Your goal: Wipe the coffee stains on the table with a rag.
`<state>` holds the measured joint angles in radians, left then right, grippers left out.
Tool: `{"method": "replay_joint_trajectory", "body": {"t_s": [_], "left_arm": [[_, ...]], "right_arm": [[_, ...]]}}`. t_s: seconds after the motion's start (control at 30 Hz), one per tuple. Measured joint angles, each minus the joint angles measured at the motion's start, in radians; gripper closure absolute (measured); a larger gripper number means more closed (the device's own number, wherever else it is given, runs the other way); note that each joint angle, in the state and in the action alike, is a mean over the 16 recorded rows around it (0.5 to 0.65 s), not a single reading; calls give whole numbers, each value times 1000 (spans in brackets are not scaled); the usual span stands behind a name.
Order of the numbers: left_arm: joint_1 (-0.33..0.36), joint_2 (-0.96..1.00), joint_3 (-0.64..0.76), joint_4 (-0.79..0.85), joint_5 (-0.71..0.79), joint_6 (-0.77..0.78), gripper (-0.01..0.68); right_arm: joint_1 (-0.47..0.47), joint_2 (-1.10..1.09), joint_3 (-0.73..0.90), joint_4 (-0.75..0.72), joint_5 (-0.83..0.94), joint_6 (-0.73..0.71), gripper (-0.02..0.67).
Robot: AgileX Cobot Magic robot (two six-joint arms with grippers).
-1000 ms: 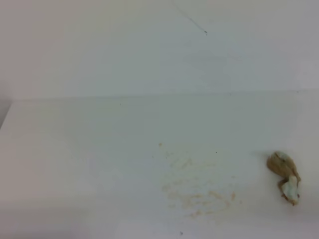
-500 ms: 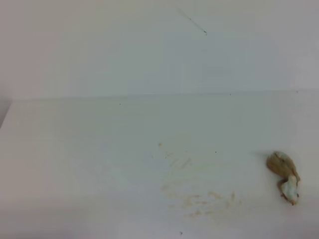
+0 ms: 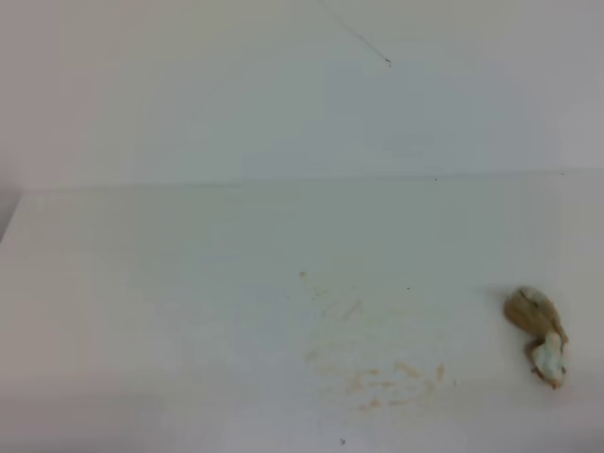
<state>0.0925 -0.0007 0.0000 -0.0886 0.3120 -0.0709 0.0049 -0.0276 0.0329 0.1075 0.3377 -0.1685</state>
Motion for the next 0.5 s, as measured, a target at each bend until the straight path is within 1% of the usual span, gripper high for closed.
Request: {"method": "replay_joint_trajectory", "body": {"t_s": [0.2,0.5], "left_arm": [[0,0,0,0,0,0,675],[0,0,0,0,0,0,675]], "right_arm": [[0,0,1,-85,-21,89,649],[0,1,3,-104,-46,101,649]]}}
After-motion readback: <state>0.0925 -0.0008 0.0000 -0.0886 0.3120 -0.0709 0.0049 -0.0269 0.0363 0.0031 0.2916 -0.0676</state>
